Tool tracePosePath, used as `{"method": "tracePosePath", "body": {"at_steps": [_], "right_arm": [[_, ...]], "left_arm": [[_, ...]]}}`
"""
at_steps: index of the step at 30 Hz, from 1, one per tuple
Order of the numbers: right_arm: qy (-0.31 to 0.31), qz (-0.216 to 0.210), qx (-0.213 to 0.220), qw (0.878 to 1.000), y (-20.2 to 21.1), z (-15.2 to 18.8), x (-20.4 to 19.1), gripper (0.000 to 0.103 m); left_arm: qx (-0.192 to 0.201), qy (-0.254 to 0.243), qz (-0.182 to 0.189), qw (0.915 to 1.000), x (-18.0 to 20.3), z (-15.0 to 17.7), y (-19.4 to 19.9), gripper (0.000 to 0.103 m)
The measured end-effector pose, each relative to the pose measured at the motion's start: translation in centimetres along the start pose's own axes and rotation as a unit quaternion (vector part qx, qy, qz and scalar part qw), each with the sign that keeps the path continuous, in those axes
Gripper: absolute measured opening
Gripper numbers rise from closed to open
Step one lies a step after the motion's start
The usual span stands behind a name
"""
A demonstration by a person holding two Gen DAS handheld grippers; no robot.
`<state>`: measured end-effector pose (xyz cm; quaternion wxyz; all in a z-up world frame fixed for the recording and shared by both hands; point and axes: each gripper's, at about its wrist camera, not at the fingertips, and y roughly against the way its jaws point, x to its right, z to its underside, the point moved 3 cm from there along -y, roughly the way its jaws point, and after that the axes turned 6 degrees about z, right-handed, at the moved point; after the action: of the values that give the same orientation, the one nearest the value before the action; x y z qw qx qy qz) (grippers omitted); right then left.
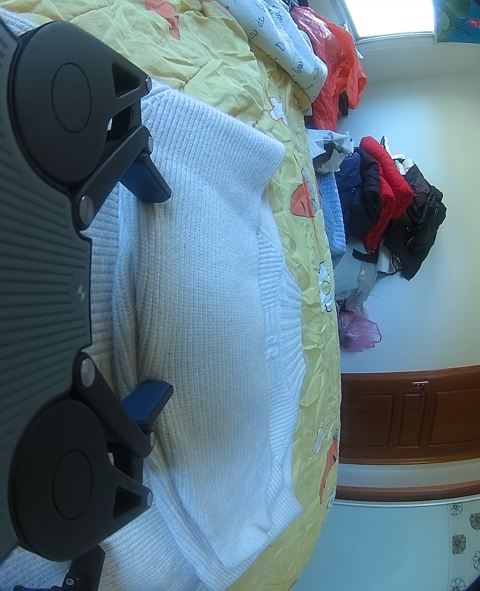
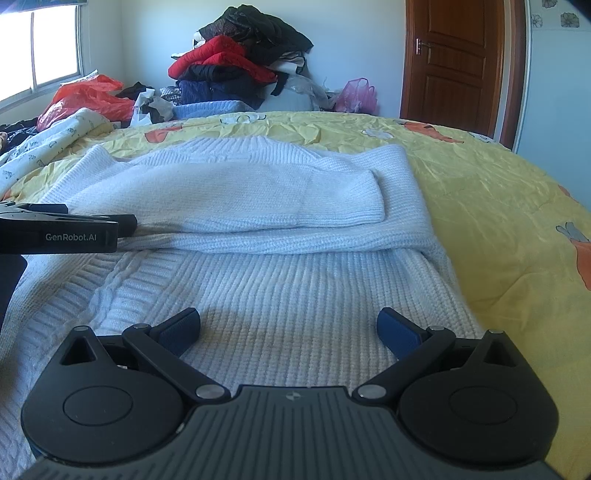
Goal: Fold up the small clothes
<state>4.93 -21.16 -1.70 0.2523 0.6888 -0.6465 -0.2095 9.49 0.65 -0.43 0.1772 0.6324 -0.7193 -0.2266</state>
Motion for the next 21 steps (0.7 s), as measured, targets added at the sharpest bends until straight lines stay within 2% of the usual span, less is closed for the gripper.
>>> {"method": "tracePosePath", "body": {"at_steps": [9, 11, 12, 14, 21], "right_arm": [[0.001, 0.000, 0.000, 1.000, 0.0, 0.0, 0.0, 0.102], [-0.001, -0.001, 0.000, 1.000, 0.0, 0.0, 0.0, 0.102], [-0.001, -0.002, 0.000, 1.000, 0.0, 0.0, 0.0, 0.102], [-0.002, -0.002, 0.001, 1.000, 0.0, 0.0, 0.0, 0.102], [0.001, 0.000, 0.000, 1.000, 0.0, 0.0, 0.0, 0.102]], "left_arm": [[-0.006, -0.001, 0.005, 1.0000, -0.2, 0.2, 0.3, 0.103], [-0.029, 0.007, 0.009, 0.9995, -0.3, 0.9, 1.0, 0.103], [-0.067, 0.032, 0.019, 0.9971, -0.5, 1.7, 1.2, 0.103], [-0.062, 0.048, 0.024, 0.9966, -0.8, 2.5, 2.8, 0.103], [-0.054, 0.039, 0.023, 0.9975, 0.0, 5.8, 7.2, 0.103]]}}
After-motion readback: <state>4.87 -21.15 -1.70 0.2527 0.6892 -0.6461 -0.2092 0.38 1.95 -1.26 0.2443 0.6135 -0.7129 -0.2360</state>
